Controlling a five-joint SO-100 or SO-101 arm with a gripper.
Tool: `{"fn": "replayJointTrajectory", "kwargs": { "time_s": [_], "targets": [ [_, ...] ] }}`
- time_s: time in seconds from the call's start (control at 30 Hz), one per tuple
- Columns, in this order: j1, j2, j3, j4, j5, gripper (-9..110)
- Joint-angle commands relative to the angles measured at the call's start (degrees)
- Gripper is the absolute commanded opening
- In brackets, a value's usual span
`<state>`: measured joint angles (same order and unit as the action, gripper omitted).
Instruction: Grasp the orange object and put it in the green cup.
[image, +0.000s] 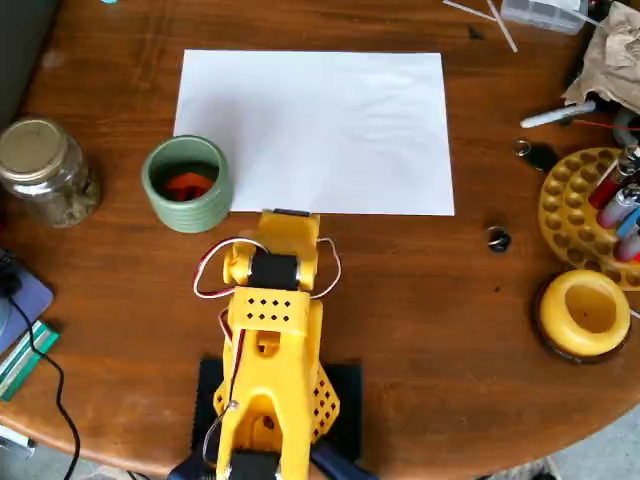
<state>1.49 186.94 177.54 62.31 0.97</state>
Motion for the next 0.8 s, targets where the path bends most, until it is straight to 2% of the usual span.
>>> {"fn": "replayJointTrajectory", "kwargs": {
  "time_s": [0.0,0.77],
  "targets": [
    [-0.4,-0.3,-0.1,3.7,-0.4,0],
    [-0.7,-0.2,-0.1,3.7,-0.4,0]
  ]
}}
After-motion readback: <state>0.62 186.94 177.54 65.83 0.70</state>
